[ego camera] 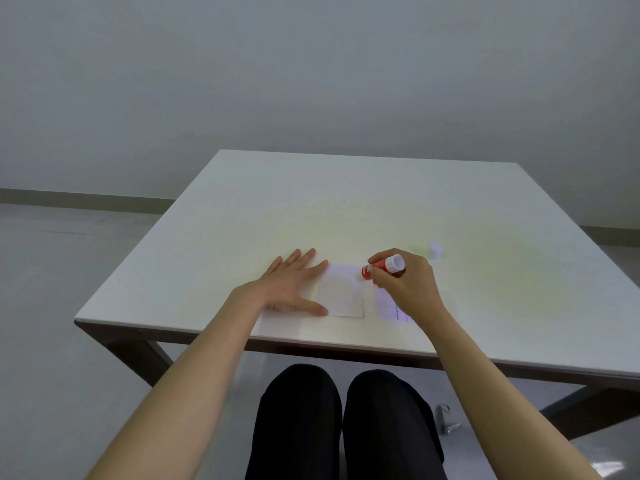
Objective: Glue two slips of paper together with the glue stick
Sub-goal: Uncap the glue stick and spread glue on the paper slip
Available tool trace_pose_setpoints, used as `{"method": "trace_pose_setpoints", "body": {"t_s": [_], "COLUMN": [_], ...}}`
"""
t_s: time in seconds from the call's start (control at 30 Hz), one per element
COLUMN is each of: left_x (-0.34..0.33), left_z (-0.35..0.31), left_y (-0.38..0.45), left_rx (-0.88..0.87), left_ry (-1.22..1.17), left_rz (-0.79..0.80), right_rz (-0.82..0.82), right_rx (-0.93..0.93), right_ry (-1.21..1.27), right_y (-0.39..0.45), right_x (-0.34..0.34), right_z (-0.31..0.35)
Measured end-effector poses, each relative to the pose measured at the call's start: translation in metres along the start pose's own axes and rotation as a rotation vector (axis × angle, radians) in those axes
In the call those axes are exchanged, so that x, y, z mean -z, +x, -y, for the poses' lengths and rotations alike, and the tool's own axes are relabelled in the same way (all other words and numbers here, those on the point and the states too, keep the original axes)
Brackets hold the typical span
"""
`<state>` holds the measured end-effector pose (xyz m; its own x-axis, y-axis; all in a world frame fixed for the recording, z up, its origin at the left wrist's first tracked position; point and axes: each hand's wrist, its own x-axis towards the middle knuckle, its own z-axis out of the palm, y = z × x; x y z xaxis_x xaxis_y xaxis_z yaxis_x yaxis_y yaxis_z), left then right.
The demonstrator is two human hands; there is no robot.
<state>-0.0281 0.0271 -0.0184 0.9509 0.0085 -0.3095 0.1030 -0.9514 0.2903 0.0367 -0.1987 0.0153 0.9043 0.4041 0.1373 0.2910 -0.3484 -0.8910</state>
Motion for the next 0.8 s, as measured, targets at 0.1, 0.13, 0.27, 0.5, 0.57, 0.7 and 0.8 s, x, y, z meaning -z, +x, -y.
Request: {"method": "trace_pose_setpoints", "body": {"t_s": [0.1, 0.13, 0.27, 0.5, 0.57, 0.7, 0.8], "left_x": [-0.002, -0.002, -0.003, -0.006, -0.006, -0.006, -0.005], "left_z": [0.001, 0.000, 0.000, 0.003, 0.003, 0.002, 0.003], "left_y": [0.002, 0.002, 0.003, 0.005, 0.005, 0.004, 0.003], "left_rx": [0.008, 0.011, 0.021, 0.014, 0.018, 0.019, 0.007], "left_ry": [0.009, 0.005, 0.001, -0.001, 0.009, -0.005, -0.026], "left_rz": [0.003, 0.002, -0.004, -0.020, -0.019, -0.021, -0.026], "right_rz": [0.102, 0.160, 0.256, 0.064, 0.141, 0.253, 0.167], "right_rx": [-0.006, -0.013, -0.038, -0.062, -0.031, -0.069, -0.091], "right_ry": [0.062, 0.096, 0.115, 0.025, 0.032, 0.004, -0.038], "right_y": [-0.008, -0.011, -0.016, -0.005, -0.011, -0.012, -0.001], "right_x": [-0.007, -0.011, -0.013, 0.010, 0.001, -0.005, 0.007], "right_z": [0.003, 0.002, -0.001, 0.001, 0.007, 0.008, 0.001]}}
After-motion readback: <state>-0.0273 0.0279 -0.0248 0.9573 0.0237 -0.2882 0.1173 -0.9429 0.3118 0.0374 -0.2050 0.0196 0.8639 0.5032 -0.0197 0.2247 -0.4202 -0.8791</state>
